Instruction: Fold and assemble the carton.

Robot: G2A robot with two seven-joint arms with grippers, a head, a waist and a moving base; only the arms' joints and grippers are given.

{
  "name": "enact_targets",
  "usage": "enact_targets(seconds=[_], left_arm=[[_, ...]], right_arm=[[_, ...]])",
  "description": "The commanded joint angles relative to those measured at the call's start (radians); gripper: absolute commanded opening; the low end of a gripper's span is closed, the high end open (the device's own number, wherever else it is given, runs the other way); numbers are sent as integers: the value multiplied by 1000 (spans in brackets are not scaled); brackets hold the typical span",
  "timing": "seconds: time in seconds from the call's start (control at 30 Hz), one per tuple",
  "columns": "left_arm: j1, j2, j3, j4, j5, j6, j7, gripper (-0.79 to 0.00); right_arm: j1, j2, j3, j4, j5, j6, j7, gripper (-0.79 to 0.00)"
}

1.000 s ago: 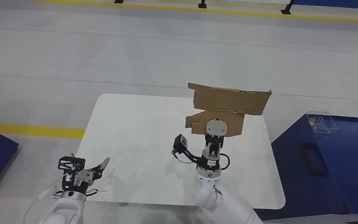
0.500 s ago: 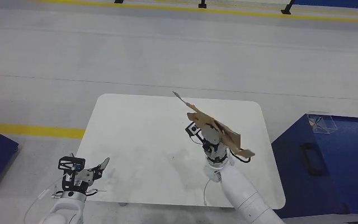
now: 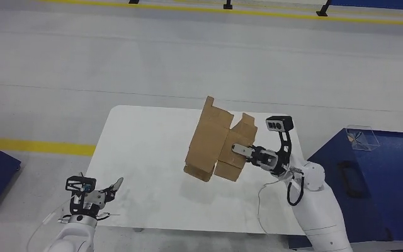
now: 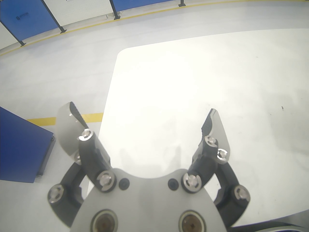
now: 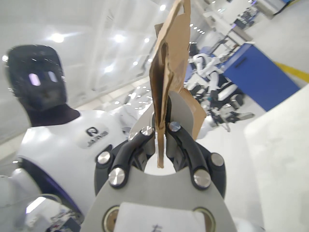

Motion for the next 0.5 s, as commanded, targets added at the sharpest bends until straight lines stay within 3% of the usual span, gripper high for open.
enact_targets(seconds=[0.0,0.27,0.47], left_arm=[[0,0,0,0,0,0,0,0],[0,0,0,0,0,0,0,0],[0,0,0,0,0,0,0,0]], right_arm=[[-10,2,2,-16,-58,-18,-18,-785],[-10,2,2,-16,-58,-18,-18,-785],[-46,20,84,-187,-411,-180,-181,-785]])
